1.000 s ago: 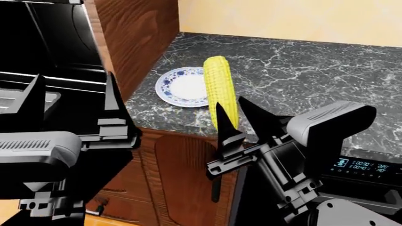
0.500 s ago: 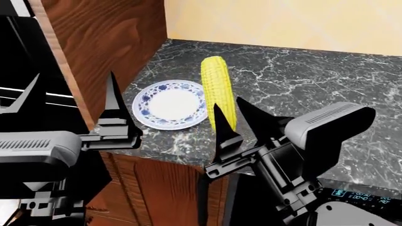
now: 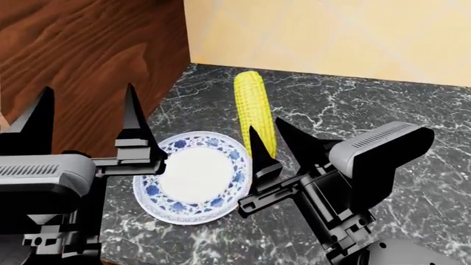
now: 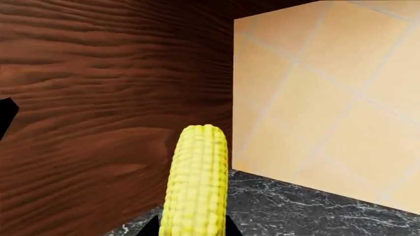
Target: Pick the corn from the oven and place it on the plate on the counter.
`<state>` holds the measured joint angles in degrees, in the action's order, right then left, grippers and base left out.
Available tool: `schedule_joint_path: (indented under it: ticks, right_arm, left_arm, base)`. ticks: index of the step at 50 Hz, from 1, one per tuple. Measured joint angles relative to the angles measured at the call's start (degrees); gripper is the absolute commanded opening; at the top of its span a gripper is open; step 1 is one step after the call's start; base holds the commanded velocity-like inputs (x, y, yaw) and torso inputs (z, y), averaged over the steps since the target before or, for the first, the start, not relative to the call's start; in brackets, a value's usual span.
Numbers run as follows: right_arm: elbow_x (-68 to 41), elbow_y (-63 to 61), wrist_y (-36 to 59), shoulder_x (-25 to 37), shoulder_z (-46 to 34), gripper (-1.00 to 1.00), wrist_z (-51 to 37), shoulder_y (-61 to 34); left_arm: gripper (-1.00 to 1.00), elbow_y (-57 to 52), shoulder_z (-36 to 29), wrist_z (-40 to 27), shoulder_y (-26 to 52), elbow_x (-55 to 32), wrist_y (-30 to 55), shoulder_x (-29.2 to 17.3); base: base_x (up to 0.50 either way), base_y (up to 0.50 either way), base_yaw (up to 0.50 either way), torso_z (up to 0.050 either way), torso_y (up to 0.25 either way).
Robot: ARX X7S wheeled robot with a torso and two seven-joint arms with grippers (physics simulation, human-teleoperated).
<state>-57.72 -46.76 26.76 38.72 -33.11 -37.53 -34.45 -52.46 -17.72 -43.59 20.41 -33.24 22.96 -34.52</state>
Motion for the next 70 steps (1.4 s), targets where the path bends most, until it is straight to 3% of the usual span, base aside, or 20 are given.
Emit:
schedule_joint_path:
  ticks: [22, 36, 49, 70]
  right_arm:
    - [-0.8, 1.0, 2.0, -1.0, -1.1, -1.0, 1.3, -4.2]
    - [-0.6, 6.1, 3.9, -4.7, -3.2, -1.0, 5.2, -10.3]
    - [0.3, 9.1, 4.2, -6.7, -4.7, -1.0, 7.9, -12.5]
    - [0.9, 11.4, 4.2, -9.1, -7.3, -1.0, 9.9, -12.6]
  left_arm:
    - [1.0, -0.1, 0.1, -0.4, 0.6, -0.3, 0.2, -0.4]
    - [1.0, -0.7, 5.5, -2.0, 0.9, -0.9, 1.8, -5.7]
    - [1.0, -1.9, 13.0, -3.9, -4.3, -1.4, 1.5, -11.4]
    - [1.0, -2.3, 13.9, -4.8, -5.4, -1.4, 1.4, -12.6]
  base:
    - [0.03, 0.01, 0.0, 0.0, 0.001]
    - [0.0, 0.0, 0.0, 0.001, 0.0]
    - [0.0, 0.0, 0.0, 0.0, 0.001]
    - [0.0, 0.0, 0.0, 0.0, 0.0]
